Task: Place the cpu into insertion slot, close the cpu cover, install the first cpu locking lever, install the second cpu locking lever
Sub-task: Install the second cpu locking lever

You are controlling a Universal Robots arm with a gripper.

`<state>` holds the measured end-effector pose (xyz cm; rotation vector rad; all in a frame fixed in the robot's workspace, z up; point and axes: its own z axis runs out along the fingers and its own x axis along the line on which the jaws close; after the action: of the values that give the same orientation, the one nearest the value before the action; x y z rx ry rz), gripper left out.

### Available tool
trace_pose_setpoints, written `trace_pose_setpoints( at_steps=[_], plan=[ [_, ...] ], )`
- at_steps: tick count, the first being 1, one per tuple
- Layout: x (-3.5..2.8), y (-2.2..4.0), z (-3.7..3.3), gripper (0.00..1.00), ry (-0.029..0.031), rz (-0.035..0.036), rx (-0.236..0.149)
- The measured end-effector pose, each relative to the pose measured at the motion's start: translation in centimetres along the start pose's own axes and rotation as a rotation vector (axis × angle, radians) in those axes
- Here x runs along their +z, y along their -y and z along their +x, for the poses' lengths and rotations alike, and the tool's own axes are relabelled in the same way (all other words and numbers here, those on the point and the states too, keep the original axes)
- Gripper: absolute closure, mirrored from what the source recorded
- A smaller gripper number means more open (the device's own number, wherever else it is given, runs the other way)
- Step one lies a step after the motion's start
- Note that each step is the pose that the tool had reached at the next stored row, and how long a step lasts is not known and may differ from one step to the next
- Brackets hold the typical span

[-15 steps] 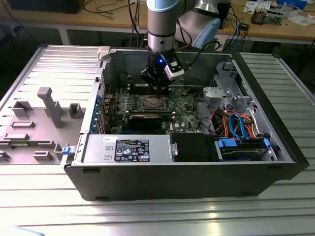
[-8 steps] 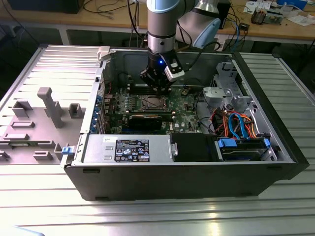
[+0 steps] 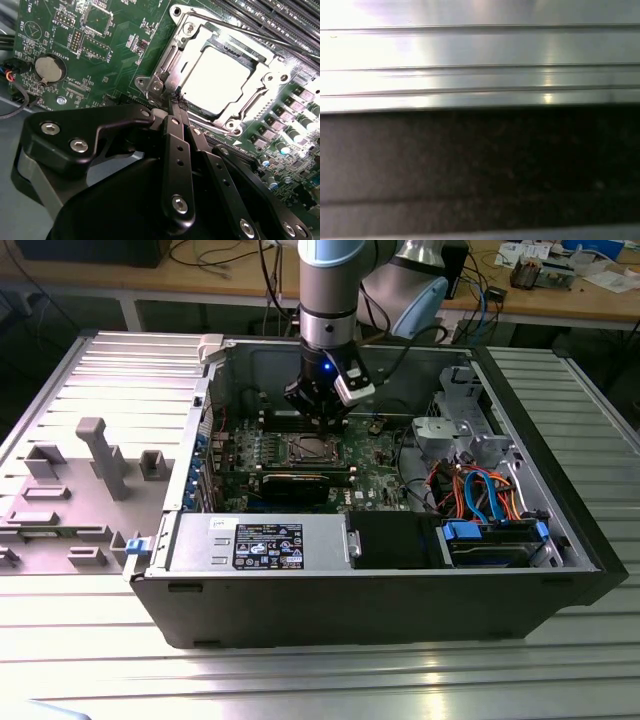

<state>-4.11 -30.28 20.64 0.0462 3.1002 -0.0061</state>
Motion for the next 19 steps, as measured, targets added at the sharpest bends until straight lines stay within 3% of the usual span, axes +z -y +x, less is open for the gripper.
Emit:
trace_pose_setpoints(
  at_steps=[9,14,19],
  plan=[
    [-0.03,0.78,-0.02,0.89,-0.0004,0.0008,0.000],
    [-1.41,0.80,-0.08,0.89,-0.0003,0.0011,0.000],
    [-1.59,0.98,-0.09,0.89,-0.0002,0.0024,0.000]
  ],
)
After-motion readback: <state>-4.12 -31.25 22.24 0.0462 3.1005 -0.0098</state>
